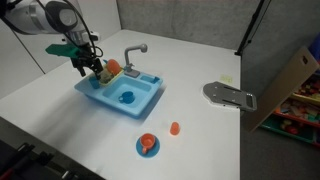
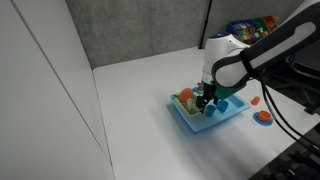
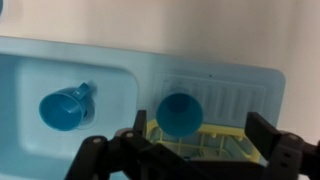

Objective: Pick up the blue cup on the counter top of the sink and move it to the right on top of the upside down laying orange cup on the worktop

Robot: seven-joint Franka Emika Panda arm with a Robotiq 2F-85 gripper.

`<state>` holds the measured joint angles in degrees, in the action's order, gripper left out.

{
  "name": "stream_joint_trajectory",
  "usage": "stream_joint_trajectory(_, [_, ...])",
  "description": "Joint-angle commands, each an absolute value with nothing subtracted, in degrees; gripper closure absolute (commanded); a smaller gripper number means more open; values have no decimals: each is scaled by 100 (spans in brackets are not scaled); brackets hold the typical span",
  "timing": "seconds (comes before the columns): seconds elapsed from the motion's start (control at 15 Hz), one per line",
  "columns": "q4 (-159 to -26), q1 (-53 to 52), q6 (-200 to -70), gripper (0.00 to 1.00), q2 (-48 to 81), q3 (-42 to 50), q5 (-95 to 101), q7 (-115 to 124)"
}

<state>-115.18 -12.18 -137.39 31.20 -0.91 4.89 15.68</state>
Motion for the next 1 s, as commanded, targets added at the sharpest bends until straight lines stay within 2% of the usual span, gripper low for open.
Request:
stream_joint_trajectory(0.0, [-11207,-1305,-13598,0,3338,2,613,1704])
stream_joint_trajectory(0.93, [-11401,-1255,-13413,0,3206,-2,562,1597])
